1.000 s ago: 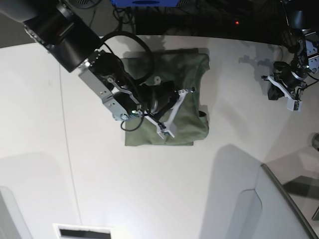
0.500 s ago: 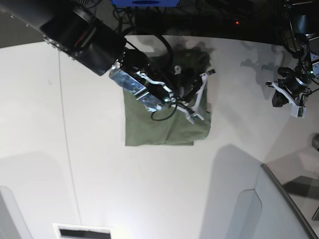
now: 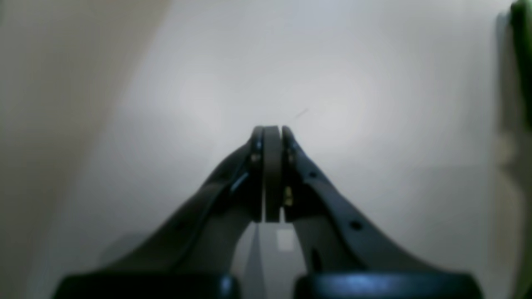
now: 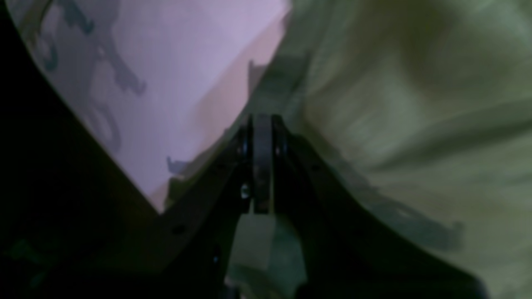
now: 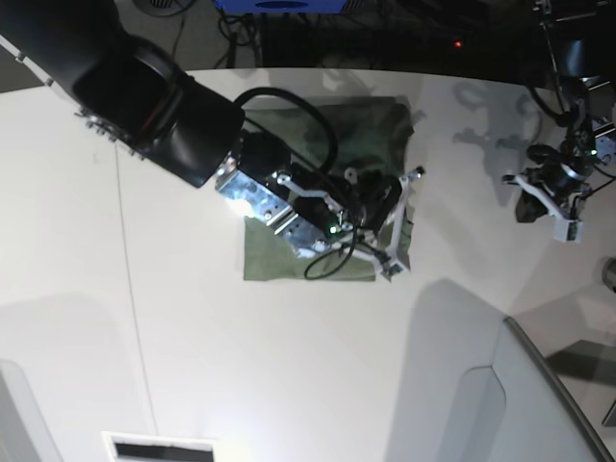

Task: Layout the t-shirt on the table in an organized manner, then fold the t-shirt properly
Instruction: 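Press and smooth the folded stack with the right gripper, then grasp the folded shirt's edge with both grippers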

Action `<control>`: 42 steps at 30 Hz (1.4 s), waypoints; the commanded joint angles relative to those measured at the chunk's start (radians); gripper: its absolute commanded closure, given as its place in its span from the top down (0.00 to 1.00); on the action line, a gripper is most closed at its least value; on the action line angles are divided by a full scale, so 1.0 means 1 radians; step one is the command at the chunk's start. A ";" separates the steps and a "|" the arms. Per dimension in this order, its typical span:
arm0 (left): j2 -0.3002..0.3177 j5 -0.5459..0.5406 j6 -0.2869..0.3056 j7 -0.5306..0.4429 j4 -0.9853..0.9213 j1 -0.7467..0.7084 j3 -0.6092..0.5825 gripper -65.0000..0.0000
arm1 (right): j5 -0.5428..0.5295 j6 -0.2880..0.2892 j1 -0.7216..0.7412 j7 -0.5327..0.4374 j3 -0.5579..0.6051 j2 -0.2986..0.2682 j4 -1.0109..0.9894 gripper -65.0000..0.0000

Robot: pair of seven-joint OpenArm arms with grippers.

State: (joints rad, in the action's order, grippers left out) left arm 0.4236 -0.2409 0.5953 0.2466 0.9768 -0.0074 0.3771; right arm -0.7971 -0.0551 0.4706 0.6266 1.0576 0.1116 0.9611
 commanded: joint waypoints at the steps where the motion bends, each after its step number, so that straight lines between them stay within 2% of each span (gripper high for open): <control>1: 0.005 -0.016 0.007 -0.023 0.023 0.008 0.003 0.00 | -0.005 -0.001 0.032 -0.014 -0.014 -0.011 0.017 0.00; 4: -0.065 -0.018 0.019 -0.023 0.080 0.014 0.003 0.00 | -0.005 -0.001 0.037 -0.029 -0.110 -0.040 0.017 0.00; 6: -0.114 -0.018 0.061 -0.020 0.147 0.010 0.006 0.00 | -0.005 -0.001 0.030 -0.027 -0.173 -0.077 0.017 0.00; 10: -0.173 -0.018 0.097 0.121 0.270 0.016 0.015 0.00 | -0.005 0.002 0.010 -0.024 -0.257 -0.135 0.019 0.00; 14: -0.233 -0.018 0.103 0.187 0.394 0.014 0.001 0.00 | -0.005 0.002 -0.025 -0.032 -0.291 -0.201 0.077 0.00; 17: -0.266 -0.018 0.103 0.214 0.413 0.022 -0.036 0.00 | -0.005 0.002 -0.059 -0.032 -0.353 -0.237 0.149 0.00; 21: -0.271 -0.016 0.103 0.199 0.305 0.067 -0.142 0.00 | -0.005 0.005 -0.068 -0.032 -0.420 -0.244 0.172 0.00; 25: -0.266 -0.008 0.103 0.084 0.123 0.126 -0.212 0.00 | -0.003 0.007 -0.054 -0.037 -0.425 -0.243 0.158 0.00; 28: -0.245 -0.008 0.103 0.026 0.008 0.177 -0.244 0.00 | -0.003 0.007 -0.034 -0.093 -0.423 -0.241 0.071 0.00; 35: -0.199 -0.008 0.103 -0.034 -0.101 0.257 -0.246 0.00 | -0.003 0.008 -0.022 -0.152 -0.425 -0.243 -0.089 0.00; 42: -0.202 -0.008 0.103 -0.105 -0.250 0.329 -0.246 0.00 | -0.003 0.008 -0.022 -0.172 -0.425 -0.244 -0.129 0.00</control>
State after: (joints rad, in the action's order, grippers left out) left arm 0.2157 -0.2340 0.6861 0.1696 0.7113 0.2970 0.1291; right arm -0.7967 -0.0517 0.4198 0.4709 0.6388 -0.1318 0.8158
